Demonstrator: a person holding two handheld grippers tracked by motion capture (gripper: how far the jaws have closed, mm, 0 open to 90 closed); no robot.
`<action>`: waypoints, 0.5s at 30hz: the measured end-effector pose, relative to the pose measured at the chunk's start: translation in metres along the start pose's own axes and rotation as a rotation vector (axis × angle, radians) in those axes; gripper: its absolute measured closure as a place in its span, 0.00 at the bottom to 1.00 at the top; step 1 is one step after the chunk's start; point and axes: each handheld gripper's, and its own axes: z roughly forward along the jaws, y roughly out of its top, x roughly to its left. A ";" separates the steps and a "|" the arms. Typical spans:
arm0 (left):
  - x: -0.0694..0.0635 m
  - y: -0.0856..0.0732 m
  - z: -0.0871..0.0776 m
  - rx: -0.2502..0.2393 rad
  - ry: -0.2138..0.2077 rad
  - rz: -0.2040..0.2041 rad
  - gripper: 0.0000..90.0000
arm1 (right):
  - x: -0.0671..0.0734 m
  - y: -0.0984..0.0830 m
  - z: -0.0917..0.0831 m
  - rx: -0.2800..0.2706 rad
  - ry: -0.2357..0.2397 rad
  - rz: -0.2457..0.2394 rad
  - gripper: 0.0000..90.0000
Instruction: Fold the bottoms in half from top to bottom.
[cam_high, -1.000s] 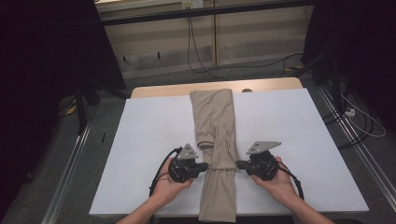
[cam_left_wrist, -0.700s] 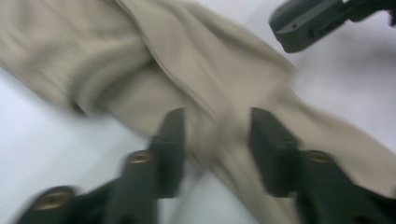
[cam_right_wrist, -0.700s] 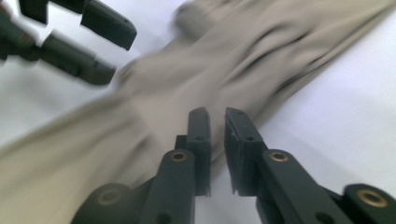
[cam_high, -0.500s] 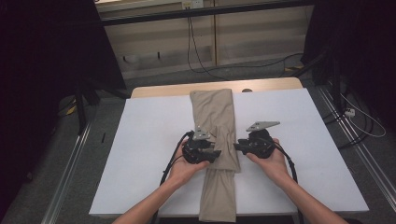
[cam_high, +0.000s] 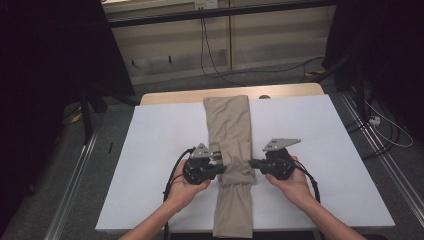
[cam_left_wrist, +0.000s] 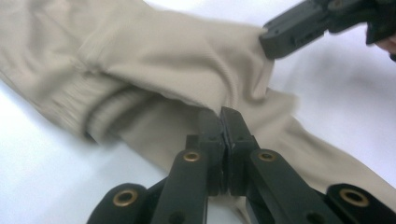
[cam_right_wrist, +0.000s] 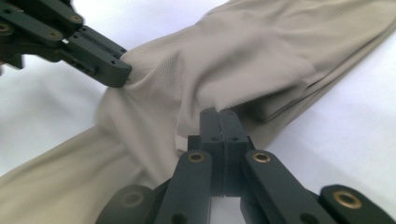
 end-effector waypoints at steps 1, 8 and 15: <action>-0.005 -0.005 -0.002 0.007 -0.009 0.011 0.97 | 0.005 -0.004 -0.004 0.003 0.013 -0.005 1.00; -0.029 -0.036 -0.015 0.098 -0.057 0.054 0.91 | 0.040 -0.032 -0.022 0.073 0.077 -0.033 1.00; -0.014 -0.015 -0.014 -0.004 0.002 0.028 0.73 | 0.027 -0.025 -0.024 0.043 0.022 -0.026 0.85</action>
